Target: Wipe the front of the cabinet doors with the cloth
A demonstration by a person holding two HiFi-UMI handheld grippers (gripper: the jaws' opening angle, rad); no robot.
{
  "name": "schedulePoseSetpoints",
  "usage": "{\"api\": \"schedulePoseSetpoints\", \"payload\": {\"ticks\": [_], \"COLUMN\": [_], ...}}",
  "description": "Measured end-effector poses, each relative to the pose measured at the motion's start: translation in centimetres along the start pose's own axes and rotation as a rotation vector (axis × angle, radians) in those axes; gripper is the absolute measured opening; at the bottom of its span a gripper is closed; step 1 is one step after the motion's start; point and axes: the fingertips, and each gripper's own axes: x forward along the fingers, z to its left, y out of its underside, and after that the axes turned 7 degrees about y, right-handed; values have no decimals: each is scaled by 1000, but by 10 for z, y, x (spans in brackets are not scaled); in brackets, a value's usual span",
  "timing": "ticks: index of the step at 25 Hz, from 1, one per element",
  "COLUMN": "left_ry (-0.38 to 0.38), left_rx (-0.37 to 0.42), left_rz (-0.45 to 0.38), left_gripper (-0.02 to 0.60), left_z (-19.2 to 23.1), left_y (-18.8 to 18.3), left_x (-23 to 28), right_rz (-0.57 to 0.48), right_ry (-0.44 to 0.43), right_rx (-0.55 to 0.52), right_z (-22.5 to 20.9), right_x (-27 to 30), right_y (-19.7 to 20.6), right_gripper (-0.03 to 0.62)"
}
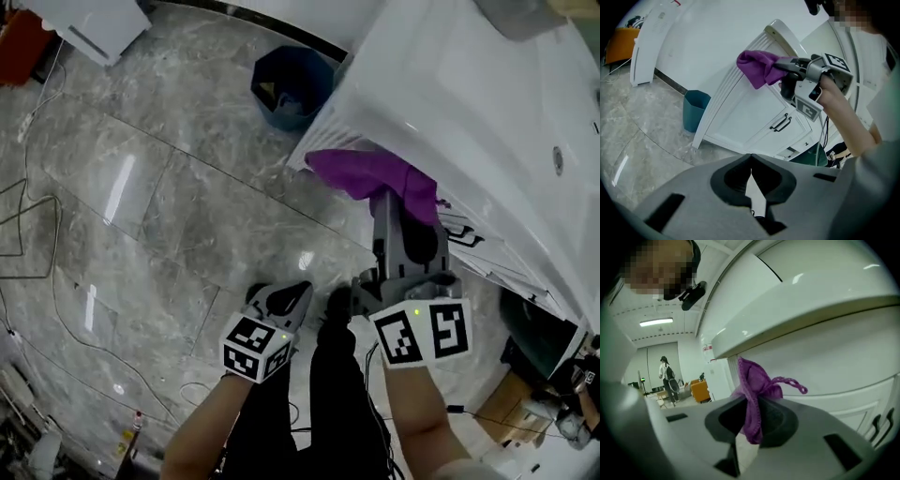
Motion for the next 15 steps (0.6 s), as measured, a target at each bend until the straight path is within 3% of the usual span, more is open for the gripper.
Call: {"api": "schedulePoseSetpoints", "payload": {"ticks": [8,15], "left_ry": [-16,-34], "left_rx": [-40,-62], "left_rz": [-2,-5], "left_gripper": [21,20], "left_z": [18,42], "left_y": [16,20], "left_x": [-10,-16], "right_rz": [-65,149], "right_ry": [59,75], "right_rx": [-108,-183], "right_z": [-4,-20], "right_x": [24,61], "right_y": [8,102], "right_gripper": [58,58]}}
